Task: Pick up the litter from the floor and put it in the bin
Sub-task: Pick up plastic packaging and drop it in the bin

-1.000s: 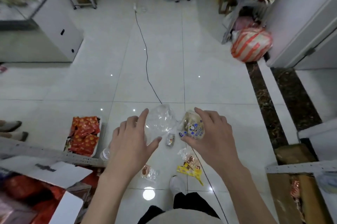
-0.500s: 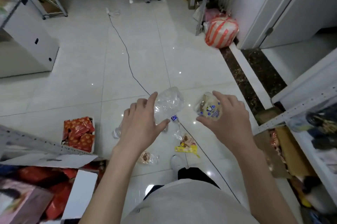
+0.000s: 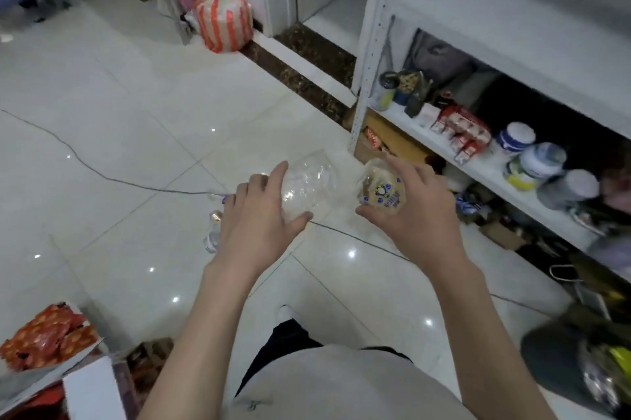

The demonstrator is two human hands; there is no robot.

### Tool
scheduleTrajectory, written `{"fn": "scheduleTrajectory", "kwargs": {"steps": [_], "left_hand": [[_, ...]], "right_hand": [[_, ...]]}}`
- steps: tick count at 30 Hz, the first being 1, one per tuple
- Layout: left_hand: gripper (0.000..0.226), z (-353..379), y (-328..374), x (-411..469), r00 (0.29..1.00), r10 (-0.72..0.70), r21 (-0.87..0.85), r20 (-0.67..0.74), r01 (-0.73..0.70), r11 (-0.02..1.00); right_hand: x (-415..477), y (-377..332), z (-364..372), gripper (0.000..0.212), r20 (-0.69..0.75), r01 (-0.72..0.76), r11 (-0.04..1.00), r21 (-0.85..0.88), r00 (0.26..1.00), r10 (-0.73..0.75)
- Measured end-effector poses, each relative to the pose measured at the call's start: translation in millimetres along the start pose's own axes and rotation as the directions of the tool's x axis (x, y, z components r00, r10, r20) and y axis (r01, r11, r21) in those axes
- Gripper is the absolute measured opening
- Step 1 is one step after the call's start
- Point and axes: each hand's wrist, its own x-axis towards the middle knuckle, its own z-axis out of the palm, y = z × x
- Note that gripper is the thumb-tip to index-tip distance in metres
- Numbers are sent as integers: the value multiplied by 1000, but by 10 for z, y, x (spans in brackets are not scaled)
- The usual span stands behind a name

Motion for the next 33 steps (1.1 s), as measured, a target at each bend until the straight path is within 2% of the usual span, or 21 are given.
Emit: {"fn": "scheduleTrajectory", "kwargs": {"steps": [4, 8, 13, 18, 21, 24, 30, 33], "left_hand": [[86, 376, 1037, -170, 979, 197, 10, 58, -198, 980], [89, 887, 2200, -572, 897, 406, 9, 174, -413, 910], [87, 1426, 3447, -1118, 777, 568, -42, 272, -580, 814], [88, 1904, 4336, -1501, 639, 672, -86, 374, -698, 711], [88, 2179, 4791, -1644, 565, 704, -110, 430, -741, 662], [89, 2474, 5223, -1725, 523, 719, -137, 458, -758, 638], [91, 3151, 6106, -1734, 475, 700, -198, 533, -734, 649], [89, 3394, 6493, -1751, 488, 676, -253, 551, -675, 693]], "right_hand": [[-605, 917, -574, 86, -121, -155, 988, 13, 980, 155], [-1353, 1971, -1130, 88, -221, -327, 944, 34, 919, 326], [-2286, 3046, -1694, 85, -316, -528, 847, 67, 794, 520], [-2997, 3749, -1987, 86, -344, -684, 715, 143, 643, 684], [-3267, 4115, -2079, 86, -332, -742, 647, 178, 573, 749], [-3425, 4506, -2187, 87, -322, -773, 599, 207, 525, 788], [-3528, 5365, -2552, 88, -288, -835, 525, 166, 468, 835], [-3553, 5744, -2784, 88, -256, -858, 488, 158, 442, 860]]}}
